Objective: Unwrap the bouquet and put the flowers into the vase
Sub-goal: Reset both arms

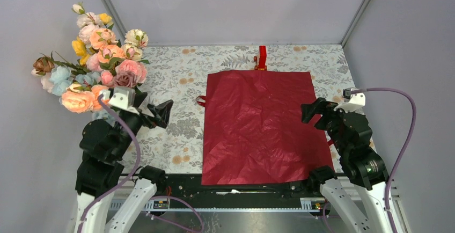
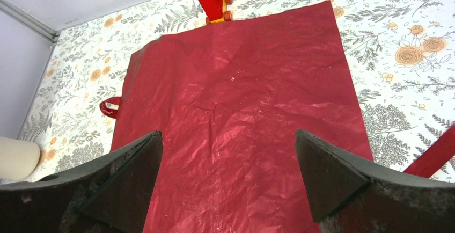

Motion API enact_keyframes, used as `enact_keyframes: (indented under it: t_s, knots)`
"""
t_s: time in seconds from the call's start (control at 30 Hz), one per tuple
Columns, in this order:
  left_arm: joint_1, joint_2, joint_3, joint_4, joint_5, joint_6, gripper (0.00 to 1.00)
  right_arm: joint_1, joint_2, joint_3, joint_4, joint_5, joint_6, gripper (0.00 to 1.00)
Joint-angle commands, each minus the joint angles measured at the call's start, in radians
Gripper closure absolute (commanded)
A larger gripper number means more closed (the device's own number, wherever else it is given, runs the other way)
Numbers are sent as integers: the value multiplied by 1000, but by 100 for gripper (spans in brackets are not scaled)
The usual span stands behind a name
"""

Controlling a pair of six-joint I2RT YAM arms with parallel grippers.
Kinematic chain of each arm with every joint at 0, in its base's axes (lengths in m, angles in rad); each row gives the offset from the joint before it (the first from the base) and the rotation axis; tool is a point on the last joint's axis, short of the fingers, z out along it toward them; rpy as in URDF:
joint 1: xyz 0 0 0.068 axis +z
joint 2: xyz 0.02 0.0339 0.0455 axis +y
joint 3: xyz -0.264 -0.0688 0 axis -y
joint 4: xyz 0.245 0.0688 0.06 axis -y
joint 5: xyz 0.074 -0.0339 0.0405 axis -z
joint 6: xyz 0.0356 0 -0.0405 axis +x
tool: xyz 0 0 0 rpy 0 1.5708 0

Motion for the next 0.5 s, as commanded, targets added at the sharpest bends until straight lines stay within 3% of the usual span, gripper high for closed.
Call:
enact_keyframes:
  t_s: [0.0,0.13,0.47]
  knots:
    - [5,94,-5,158,146,-72,1,-4,-14,19,8,34,-37,0]
    - [-3,172,-11,220,237,-122,1,-3,-39,-21,53,39,-61,0]
    - [-23,129,-147,303,139,-141,1,-4,-73,-65,81,47,-82,0]
